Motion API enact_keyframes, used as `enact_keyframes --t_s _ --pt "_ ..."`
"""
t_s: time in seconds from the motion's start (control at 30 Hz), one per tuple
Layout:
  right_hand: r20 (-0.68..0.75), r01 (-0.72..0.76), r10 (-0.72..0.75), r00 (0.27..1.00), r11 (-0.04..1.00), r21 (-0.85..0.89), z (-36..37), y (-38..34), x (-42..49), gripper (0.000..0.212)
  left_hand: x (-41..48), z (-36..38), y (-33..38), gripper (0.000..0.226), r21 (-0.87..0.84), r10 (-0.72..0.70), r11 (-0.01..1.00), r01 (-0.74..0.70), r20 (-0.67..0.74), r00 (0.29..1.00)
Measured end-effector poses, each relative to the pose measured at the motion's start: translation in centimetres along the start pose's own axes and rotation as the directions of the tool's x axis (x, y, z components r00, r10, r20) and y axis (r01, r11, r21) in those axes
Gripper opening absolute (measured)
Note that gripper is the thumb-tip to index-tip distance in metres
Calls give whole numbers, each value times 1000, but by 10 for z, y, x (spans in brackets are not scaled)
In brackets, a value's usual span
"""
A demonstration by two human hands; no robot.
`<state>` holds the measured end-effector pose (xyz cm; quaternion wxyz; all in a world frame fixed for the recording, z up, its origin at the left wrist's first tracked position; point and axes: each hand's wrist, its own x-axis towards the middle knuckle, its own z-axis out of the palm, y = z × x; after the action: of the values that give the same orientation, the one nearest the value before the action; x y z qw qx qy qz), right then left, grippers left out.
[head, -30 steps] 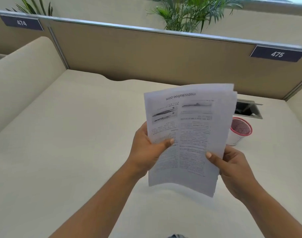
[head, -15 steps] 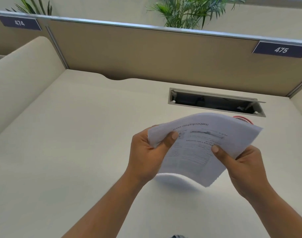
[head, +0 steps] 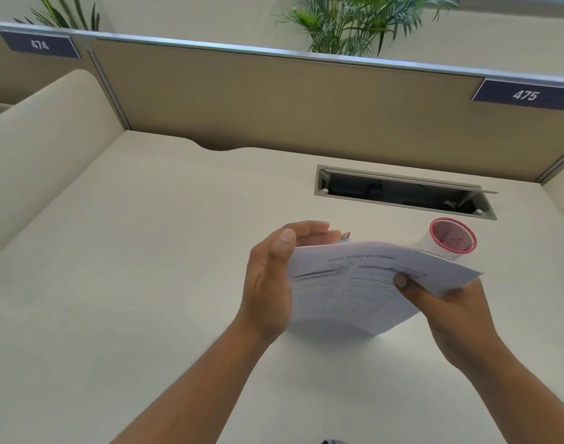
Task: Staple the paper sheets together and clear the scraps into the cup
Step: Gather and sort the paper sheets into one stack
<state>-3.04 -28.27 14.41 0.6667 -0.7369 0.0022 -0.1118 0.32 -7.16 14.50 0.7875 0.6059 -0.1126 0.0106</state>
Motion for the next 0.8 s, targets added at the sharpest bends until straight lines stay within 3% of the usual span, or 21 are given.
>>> enact_keyframes --t_s 0.1,0.2,0.33,0.5,0.67,0.8 --pt "-3 -20 20 1000 1000 19 -1 4 1 35 1 -5 -3 57 114 4 993 -11 60 998" --pt "29 -52 51 998 998 43 -1 9 -1 40 2 -9 -14 22 249 -40 968 23 64 997" --pt "30 -49 48 998 998 38 -1 8 -4 42 -3 -6 -18 30 230 -54 973 32 93 994" --pt "-3 -9 9 1000 997 80 -7 1 -3 34 -5 -9 -21 25 195 7 980 -21 74 997" --pt "51 -56 51 997 994 97 -5 10 -8 39 -8 -5 -28 18 182 -90 980 77 67 994" --pt "55 -94 88 995 989 115 -2 17 -12 44 -9 -4 -35 23 195 -84 978 71 60 995"
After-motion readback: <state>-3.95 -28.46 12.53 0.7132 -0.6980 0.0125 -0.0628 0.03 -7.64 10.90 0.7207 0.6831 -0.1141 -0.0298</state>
